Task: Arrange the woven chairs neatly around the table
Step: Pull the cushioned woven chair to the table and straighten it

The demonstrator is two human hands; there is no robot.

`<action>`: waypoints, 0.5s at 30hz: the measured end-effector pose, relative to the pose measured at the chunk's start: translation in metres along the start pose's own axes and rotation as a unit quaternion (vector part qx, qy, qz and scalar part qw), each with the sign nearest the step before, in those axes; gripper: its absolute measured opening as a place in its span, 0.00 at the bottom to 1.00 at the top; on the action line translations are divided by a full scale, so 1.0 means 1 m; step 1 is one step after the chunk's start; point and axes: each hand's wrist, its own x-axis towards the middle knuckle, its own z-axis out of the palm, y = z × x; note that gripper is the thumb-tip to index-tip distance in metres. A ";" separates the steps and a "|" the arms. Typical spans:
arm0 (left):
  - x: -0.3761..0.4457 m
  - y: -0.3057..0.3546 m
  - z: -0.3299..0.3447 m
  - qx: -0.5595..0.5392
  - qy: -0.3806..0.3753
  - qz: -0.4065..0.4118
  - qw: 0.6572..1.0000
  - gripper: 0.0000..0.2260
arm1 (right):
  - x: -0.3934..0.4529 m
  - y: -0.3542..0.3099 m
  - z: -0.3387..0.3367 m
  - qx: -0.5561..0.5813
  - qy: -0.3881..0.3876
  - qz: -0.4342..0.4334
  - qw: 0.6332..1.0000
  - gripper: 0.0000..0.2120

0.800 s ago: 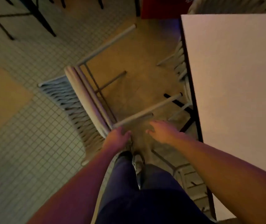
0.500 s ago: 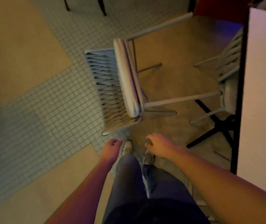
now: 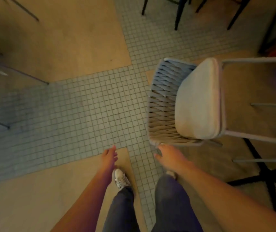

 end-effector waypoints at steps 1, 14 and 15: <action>0.009 0.011 -0.019 -0.003 0.006 -0.004 1.000 0.12 | 0.009 -0.020 -0.001 0.006 0.006 -0.004 1.000 0.20; 0.155 0.198 -0.107 -0.050 0.013 -0.015 0.999 0.21 | 0.193 -0.168 -0.058 0.450 0.065 0.189 0.871 0.19; 0.167 0.217 -0.107 -0.040 0.008 -0.016 0.999 0.22 | 0.203 -0.172 -0.066 0.489 0.056 0.211 0.845 0.19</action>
